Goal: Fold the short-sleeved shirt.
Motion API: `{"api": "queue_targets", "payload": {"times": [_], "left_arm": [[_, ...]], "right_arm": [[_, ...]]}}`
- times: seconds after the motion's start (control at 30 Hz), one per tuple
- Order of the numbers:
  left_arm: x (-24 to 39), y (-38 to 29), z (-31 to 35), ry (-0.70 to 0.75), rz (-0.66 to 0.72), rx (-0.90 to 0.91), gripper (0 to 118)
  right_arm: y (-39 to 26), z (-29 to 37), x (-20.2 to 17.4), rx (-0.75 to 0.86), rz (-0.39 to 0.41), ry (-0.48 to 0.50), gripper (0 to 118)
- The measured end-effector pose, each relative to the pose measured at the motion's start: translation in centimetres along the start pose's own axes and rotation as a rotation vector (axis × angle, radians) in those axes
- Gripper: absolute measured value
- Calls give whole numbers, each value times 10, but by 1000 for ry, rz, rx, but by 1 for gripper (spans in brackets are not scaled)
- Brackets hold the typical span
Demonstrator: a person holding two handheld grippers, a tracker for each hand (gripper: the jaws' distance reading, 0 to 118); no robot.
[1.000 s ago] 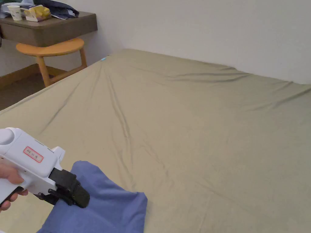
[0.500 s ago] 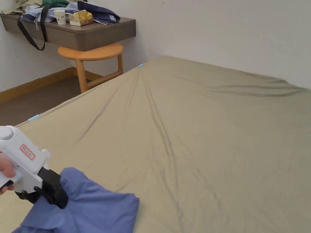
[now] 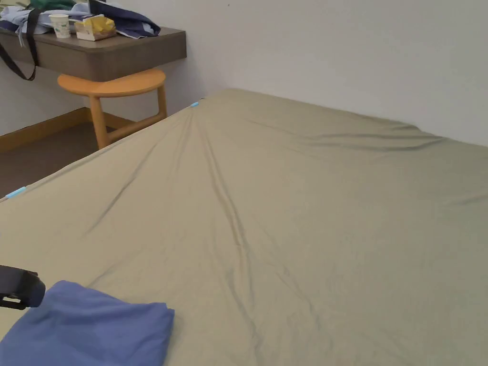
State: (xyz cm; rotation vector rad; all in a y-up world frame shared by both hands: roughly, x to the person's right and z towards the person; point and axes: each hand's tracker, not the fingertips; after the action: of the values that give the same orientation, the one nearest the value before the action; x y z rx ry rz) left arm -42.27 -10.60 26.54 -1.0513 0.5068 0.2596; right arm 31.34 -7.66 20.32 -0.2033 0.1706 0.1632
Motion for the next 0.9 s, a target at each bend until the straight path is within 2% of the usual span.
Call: {"api": "queue_targets", "payload": {"times": [0.07, 0.23, 0.3, 0.4, 0.5, 0.7, 0.9], "left_arm": [[32, -10, 43, -39, -66, 136, 108], [154, -66, 153, -335, -106, 520, 117], [208, -92, 184, -385, -93, 653, 118], [286, -131, 218, -462, -135, 808, 118], [360, -171, 243, -458, -223, 912, 118], [470, -250, 260, -529, -285, 1054, 118], [521, -291, 254, -600, -256, 1038, 118]], "right_arm": [[0, 6, 5, 8, -23, 3, 3], [-4, 30, 29, 40, -77, 18, 3], [-4, 43, 39, 54, -96, 18, 3], [-7, 66, 58, 83, -82, -4, 3], [-11, 89, 82, 107, -101, -32, 3], [-28, 124, 122, 132, -70, -157, 3], [-40, 146, 149, 150, -48, -222, 3]]}}
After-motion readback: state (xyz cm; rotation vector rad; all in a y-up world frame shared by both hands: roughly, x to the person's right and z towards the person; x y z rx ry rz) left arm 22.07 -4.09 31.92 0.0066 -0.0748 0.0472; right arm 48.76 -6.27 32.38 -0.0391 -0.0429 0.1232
